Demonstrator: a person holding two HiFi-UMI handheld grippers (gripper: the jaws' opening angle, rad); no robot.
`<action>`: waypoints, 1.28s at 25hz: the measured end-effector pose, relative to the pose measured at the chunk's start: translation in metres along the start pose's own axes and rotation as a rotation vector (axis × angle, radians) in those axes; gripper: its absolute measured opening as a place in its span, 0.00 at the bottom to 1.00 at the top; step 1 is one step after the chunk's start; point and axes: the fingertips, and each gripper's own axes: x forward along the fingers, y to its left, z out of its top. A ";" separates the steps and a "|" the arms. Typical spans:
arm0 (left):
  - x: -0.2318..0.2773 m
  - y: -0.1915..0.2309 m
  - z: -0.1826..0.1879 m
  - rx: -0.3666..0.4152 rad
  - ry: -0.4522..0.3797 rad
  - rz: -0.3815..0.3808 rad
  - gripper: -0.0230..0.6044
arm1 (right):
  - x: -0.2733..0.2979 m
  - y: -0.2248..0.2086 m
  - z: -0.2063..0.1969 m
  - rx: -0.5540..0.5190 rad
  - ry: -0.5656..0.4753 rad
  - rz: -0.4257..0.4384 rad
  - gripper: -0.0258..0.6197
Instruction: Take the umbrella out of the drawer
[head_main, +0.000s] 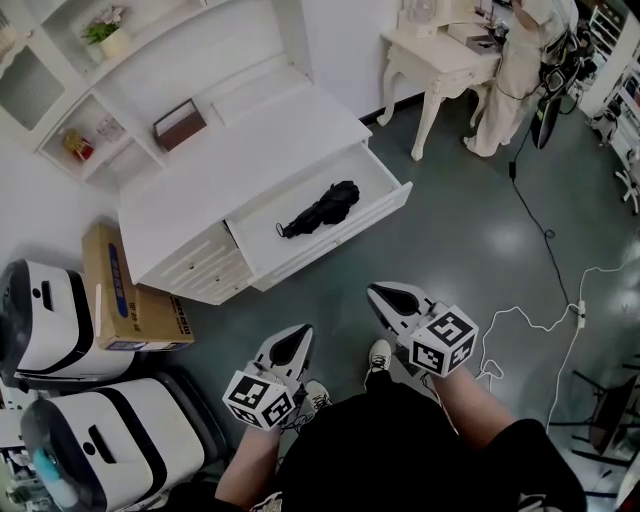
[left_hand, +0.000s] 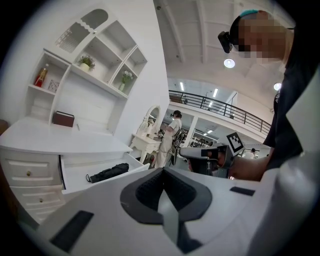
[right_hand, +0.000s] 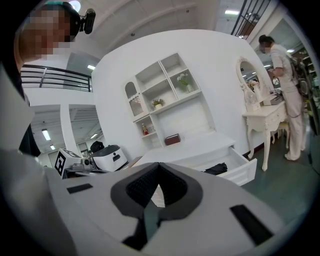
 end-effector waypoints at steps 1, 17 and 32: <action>0.004 0.000 0.002 0.001 -0.003 0.003 0.04 | 0.001 -0.004 0.002 -0.003 0.000 0.003 0.04; 0.064 -0.015 0.030 0.027 -0.034 0.066 0.04 | -0.001 -0.056 0.037 -0.025 -0.002 0.080 0.04; 0.091 -0.016 0.046 0.078 -0.059 0.141 0.04 | 0.001 -0.084 0.055 -0.046 -0.015 0.146 0.04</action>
